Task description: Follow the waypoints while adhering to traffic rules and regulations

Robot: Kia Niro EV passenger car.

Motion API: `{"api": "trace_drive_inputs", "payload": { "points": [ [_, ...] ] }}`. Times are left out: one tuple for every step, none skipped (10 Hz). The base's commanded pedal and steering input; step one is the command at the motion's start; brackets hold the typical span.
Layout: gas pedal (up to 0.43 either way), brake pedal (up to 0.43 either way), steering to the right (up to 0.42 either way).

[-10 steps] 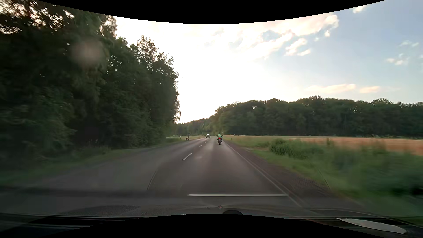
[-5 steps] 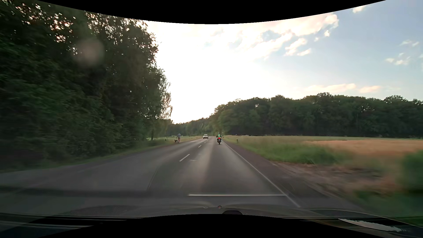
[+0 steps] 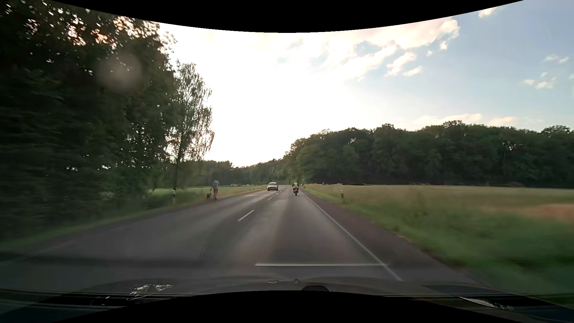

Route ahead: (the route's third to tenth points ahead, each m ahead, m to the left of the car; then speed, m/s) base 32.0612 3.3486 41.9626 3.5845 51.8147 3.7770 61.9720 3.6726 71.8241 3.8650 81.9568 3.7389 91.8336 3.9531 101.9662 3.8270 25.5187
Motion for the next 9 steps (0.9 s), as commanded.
{"api": "trace_drive_inputs", "payload": {
  "points": [
    [0.579, 0.000, -0.001],
    [0.579, 0.000, -0.001],
    [0.579, 0.000, -0.002],
    [0.571, 0.000, -0.002],
    [0.571, 0.000, -0.003],
    [0.571, 0.000, -0.004],
    [0.571, 0.000, -0.004],
    [0.571, 0.000, -0.004],
    [0.571, 0.000, -0.004]
  ]
}}
